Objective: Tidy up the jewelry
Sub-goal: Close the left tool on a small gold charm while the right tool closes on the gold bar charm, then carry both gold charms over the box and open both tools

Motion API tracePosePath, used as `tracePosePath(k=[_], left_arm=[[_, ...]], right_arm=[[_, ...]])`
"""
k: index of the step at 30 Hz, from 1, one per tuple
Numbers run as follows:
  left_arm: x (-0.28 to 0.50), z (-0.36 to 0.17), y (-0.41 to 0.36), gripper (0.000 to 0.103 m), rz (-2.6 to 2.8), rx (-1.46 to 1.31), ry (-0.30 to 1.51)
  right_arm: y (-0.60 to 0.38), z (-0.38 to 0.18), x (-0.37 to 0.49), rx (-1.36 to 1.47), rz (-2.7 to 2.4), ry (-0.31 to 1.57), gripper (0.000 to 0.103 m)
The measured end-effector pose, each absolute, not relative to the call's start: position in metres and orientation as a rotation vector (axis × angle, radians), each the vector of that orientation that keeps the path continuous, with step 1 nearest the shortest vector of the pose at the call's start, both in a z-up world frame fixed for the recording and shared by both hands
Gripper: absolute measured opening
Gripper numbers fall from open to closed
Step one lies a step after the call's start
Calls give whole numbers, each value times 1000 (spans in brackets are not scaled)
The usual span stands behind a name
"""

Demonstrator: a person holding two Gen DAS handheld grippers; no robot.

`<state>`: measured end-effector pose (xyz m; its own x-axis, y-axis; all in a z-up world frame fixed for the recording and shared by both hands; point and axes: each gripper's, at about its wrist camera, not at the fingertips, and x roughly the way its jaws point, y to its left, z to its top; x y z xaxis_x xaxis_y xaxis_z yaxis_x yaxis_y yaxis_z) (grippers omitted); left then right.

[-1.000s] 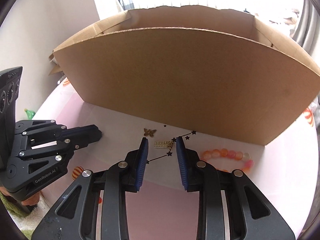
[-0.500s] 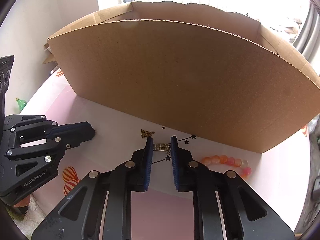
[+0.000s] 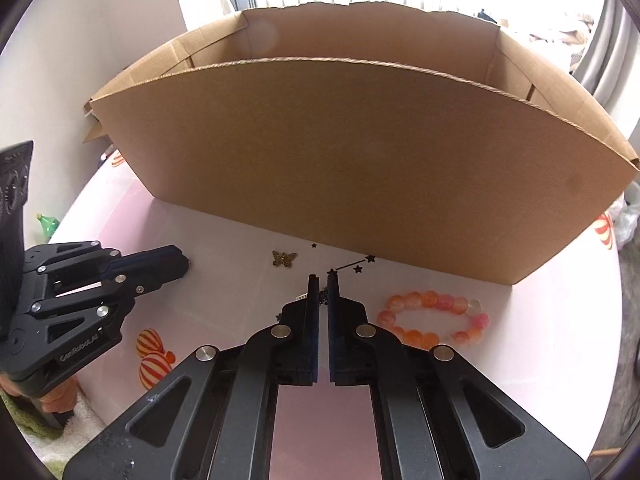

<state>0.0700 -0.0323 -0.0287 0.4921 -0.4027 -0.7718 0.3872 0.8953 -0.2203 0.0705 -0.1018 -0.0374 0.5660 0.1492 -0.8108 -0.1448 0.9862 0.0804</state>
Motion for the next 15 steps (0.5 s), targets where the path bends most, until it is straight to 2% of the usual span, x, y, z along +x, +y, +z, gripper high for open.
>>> tracePosePath(k=[15], left_arm=[[63,-23,-12,4,-487,-51,942]], right_arm=[[-113,-15,38,197,227,897,2]])
